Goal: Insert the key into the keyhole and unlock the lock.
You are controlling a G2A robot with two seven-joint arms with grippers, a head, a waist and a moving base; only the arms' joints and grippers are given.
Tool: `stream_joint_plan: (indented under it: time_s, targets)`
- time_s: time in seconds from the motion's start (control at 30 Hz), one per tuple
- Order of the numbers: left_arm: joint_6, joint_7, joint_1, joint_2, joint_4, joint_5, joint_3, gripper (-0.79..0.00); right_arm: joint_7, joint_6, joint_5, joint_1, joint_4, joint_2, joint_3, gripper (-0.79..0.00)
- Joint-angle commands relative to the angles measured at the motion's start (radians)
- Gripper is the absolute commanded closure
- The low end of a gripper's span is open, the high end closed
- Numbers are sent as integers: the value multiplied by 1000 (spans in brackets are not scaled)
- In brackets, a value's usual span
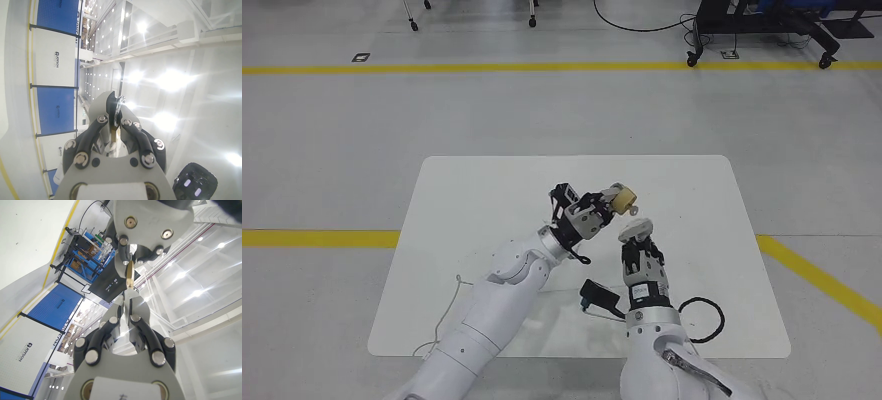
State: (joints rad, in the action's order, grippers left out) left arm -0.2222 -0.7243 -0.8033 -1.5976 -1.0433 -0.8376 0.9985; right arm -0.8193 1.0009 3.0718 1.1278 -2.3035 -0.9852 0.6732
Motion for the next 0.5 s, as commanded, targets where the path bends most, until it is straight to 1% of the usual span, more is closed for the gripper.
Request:
stream_joint_plan:
  time_s: [0.0,0.17,0.27,0.47]
  targets:
    - [-12,-7,2,4,5,2,22,0,0,0,0,-2,3,0,1,-785]
    - [-28,-25,2,19,6,45,69,0,0,0,0,-2,3,0,1,-785]
    - [2,-54,-19,20,-20,-19,89,0,0,0,0,-2,3,0,1,-785]
    - [2,-54,-19,20,-20,-19,89,0,0,0,0,-2,3,0,1,-785]
